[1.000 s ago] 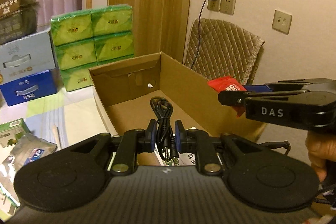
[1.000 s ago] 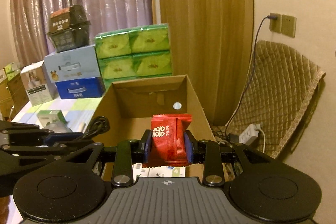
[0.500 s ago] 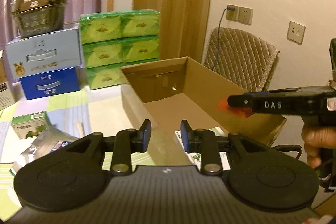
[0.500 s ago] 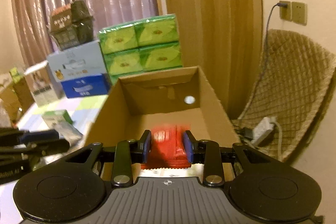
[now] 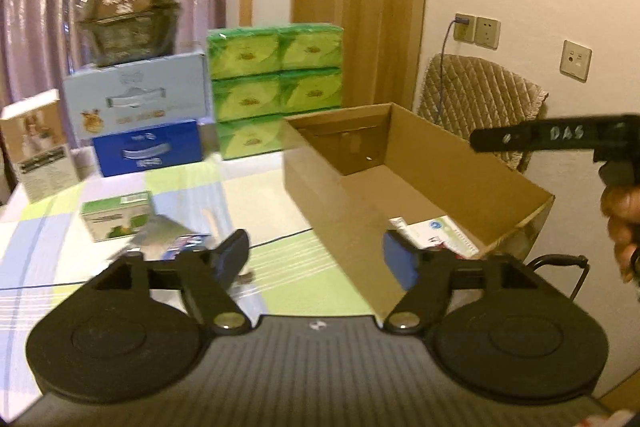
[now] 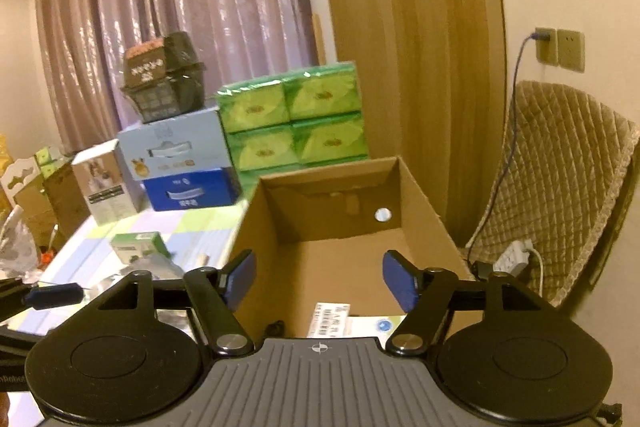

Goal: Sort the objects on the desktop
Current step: 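Drop the cable and red packet into the cardboard box, opening both tools, then move both tools back toward the foil packets and white plug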

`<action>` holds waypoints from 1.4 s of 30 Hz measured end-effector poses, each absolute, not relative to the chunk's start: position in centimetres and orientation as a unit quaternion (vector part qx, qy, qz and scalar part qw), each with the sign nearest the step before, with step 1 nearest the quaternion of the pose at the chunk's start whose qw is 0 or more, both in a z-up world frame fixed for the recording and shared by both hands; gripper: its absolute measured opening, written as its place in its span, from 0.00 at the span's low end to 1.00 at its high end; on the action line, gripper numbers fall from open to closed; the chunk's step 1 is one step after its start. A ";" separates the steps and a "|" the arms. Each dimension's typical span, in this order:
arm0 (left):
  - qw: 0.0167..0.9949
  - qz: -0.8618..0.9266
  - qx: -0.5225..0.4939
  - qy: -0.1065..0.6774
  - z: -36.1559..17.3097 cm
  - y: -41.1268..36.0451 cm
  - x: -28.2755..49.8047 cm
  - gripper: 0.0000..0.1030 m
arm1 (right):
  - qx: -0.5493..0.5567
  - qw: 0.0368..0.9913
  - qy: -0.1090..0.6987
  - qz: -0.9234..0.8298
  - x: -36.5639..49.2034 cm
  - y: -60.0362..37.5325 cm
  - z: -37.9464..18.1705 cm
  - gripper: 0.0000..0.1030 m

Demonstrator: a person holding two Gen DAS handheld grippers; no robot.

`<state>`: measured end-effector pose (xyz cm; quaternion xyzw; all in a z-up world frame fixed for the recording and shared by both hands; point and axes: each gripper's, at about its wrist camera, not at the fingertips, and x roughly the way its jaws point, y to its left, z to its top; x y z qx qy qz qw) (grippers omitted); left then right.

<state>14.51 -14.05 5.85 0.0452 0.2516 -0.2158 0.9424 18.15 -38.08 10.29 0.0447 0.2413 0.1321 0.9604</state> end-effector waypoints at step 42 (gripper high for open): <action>0.927 -0.153 0.113 0.324 -0.9 5.7 17.5 0.99 | -0.102 0.899 0.295 0.307 16.3 -17.5 1.9 0.98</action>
